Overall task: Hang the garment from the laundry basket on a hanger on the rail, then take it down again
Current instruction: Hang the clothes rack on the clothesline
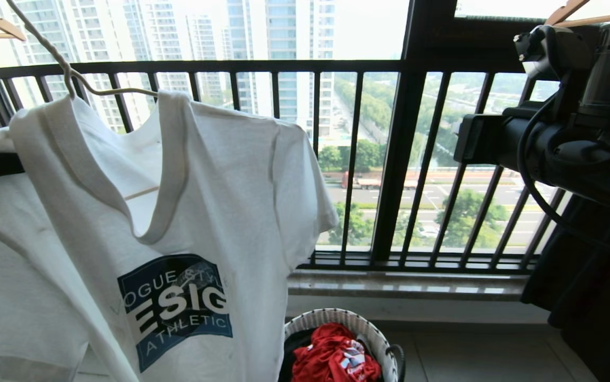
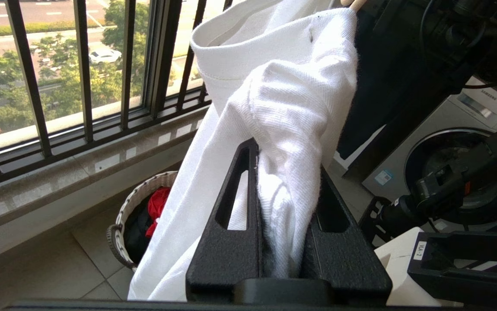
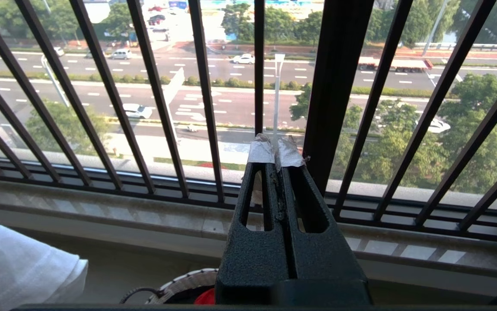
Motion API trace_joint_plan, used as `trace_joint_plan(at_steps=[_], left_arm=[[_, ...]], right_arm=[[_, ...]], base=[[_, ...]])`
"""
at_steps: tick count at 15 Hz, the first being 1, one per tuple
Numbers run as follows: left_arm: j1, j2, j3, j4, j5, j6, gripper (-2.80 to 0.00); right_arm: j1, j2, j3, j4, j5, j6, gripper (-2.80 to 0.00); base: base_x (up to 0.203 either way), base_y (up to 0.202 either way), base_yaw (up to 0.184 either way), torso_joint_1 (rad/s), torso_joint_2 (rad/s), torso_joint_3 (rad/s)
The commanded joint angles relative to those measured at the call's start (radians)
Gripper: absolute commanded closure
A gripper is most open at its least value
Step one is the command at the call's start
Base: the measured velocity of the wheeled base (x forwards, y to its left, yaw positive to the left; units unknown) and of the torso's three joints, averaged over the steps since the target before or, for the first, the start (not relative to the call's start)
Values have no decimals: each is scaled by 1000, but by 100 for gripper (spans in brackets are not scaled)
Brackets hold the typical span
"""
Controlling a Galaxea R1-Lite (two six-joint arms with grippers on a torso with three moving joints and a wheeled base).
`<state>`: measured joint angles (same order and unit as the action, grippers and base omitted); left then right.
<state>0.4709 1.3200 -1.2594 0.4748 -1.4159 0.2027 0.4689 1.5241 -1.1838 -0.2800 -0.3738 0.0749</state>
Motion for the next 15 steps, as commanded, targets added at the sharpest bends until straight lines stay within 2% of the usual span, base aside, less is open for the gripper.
trace_joint_plan(at_steps=[1,8,15], left_arm=[[0,0,0,2,-8,1,0],[-6,-78,20,4,-8,-5,0],[-40,-105,41,4,-8,-8,0]], right_arm=[[0,-11,0,-1,-2,-1,0],[2,-87,63,4,-1,-22,0],[2,-249,215,3,0,-23,0]], base=[[0,0,0,175,-471,-310],[0,0,0,196,-495,-304],[0,0,0,236,-544,-306]])
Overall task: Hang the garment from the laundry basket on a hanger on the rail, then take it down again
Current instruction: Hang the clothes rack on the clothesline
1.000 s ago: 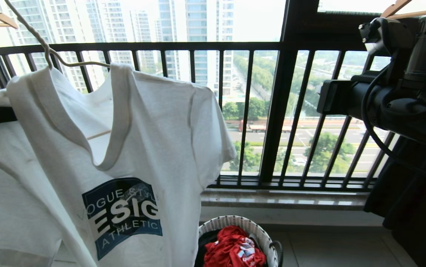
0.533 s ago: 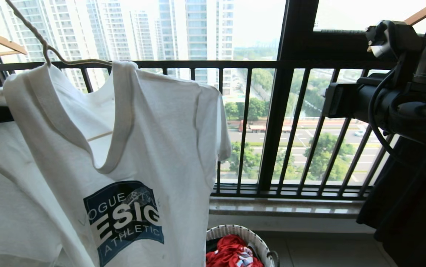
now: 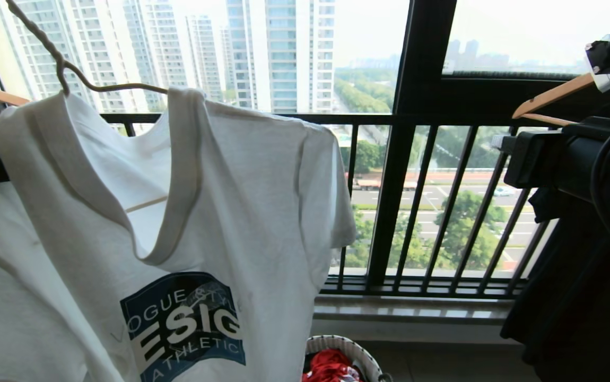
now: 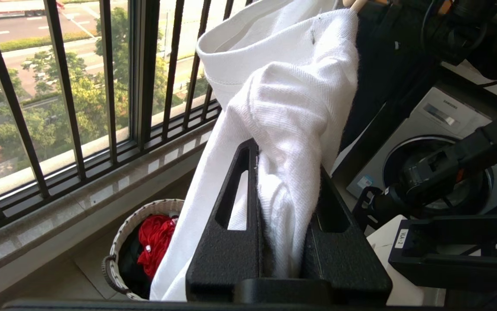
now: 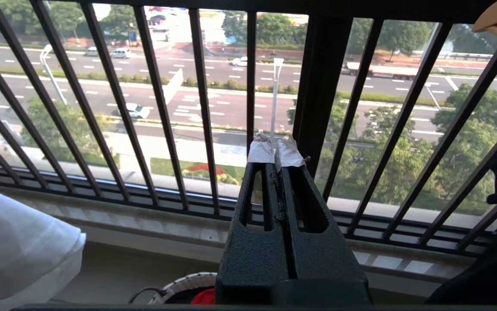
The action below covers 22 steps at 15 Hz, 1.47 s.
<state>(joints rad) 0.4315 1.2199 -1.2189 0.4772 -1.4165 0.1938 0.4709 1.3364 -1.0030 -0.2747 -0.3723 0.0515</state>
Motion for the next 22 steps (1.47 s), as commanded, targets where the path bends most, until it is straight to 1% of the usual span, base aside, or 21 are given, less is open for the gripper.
trace_joint_plan(at_steps=[1,3,5,8,10,12,22], left_arm=[[0,-3,0,1,-7,2,0],[-2,-3,1,1,-7,3,0],[-2,-2,1,1,-7,2,0],[-4,-2,1,3,-7,1,0],[-5,-13,6,4,-7,-9,0],[-5,-40,17,4,-7,-24,0],[-5,-63,29,1,-7,-25,0]], right_arm=[[0,-91,57,-2,-2,1,0],[0,-138,67,0,-2,-5,0],[2,-163,70,-1,-2,-34,0],[2,-199,80,1,0,-48,0],[2,-204,81,43,3,-62,0],[2,-204,81,57,4,-62,0],[2,-215,83,58,3,-68,0]], base=[[0,0,0,257,-588,-315],[0,0,0,263,-586,-328],[0,0,0,280,-609,-334],[0,0,0,208,-438,-236],[0,0,0,181,-367,-193],[0,0,0,164,-345,-187],[0,0,0,161,-324,-171]])
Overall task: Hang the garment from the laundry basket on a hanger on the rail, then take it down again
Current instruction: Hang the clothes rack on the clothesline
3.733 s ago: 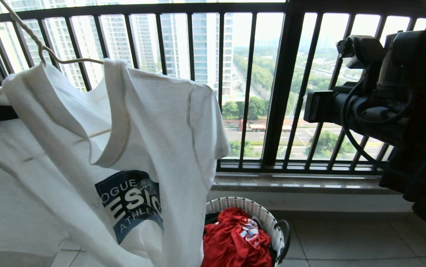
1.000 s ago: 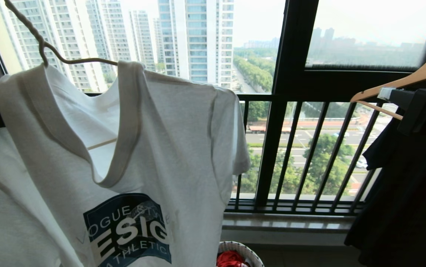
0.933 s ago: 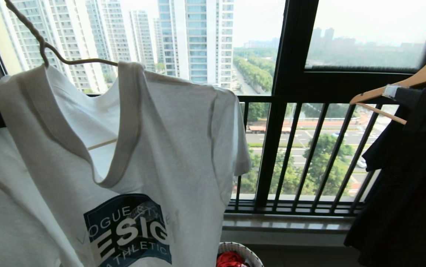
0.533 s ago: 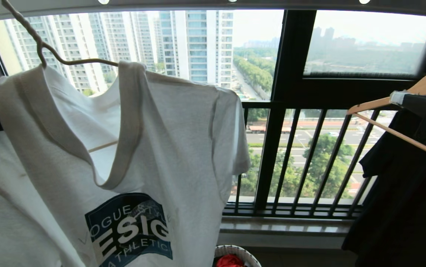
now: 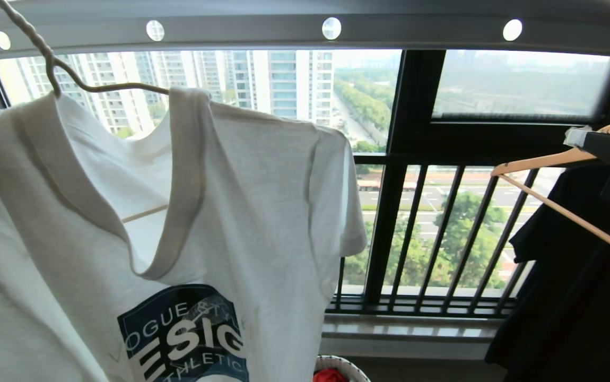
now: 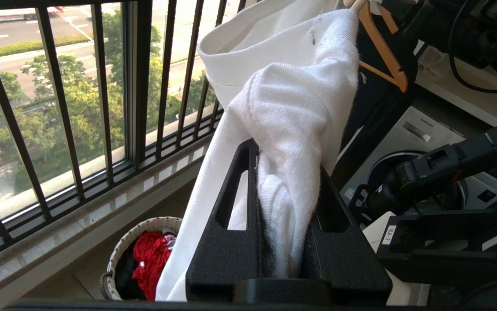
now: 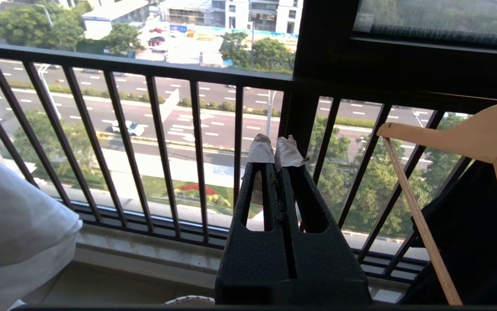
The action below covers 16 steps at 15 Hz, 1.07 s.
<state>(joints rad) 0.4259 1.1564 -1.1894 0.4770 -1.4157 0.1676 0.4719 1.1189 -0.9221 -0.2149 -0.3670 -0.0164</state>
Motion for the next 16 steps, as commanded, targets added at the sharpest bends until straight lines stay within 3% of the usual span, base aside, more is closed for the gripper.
trace_joint_plan(at_steps=[1,16], left_arm=[[1,-4,-1,2,-8,1,0],[1,2,1,1,-8,3,0]], right_arm=[[1,2,2,-3,-3,0,0],[4,-22,0,0,10,-65,0]], base=[[0,0,0,153,-305,-159],[0,0,0,21,-43,-21]])
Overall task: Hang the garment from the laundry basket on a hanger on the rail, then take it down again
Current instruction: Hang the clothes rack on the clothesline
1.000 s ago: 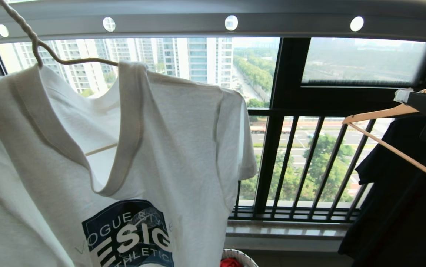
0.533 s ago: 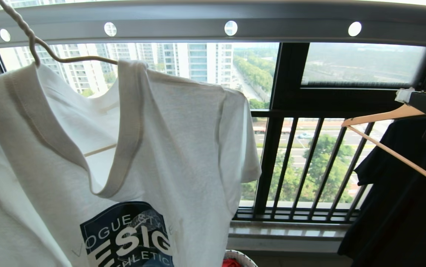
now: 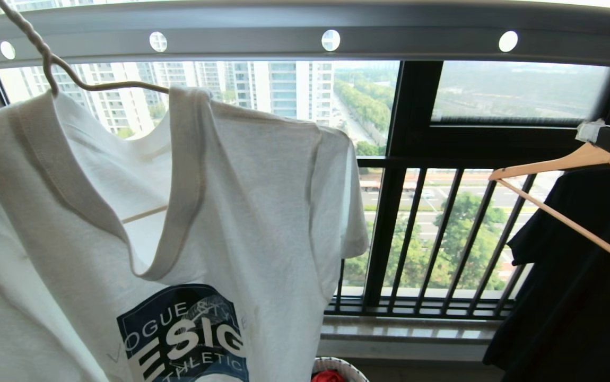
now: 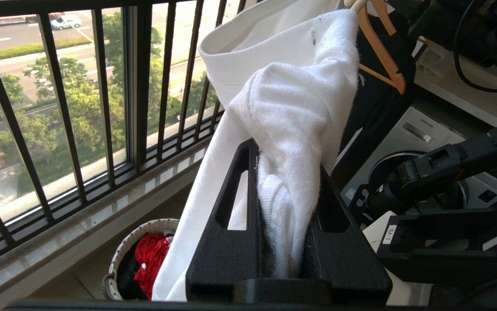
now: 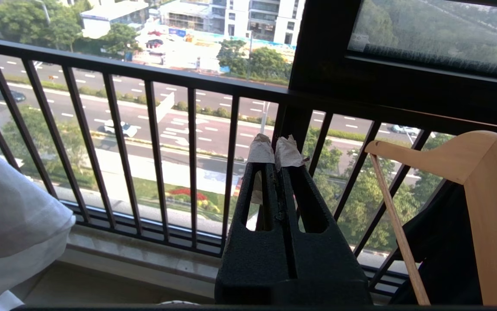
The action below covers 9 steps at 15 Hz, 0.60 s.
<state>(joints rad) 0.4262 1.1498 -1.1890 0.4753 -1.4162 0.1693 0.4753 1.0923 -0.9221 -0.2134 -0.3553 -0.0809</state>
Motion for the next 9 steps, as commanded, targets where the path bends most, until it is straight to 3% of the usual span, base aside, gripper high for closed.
trace_joint_plan(at_steps=[1,9], left_arm=[[0,14,0,2,-7,1,0],[0,127,20,-27,5,21,0]], right_arm=[[0,6,1,-1,-2,0,0],[1,23,2,-1,-2,-3,0]], base=[[0,0,0,0,0,0],[0,0,0,0,0,0]])
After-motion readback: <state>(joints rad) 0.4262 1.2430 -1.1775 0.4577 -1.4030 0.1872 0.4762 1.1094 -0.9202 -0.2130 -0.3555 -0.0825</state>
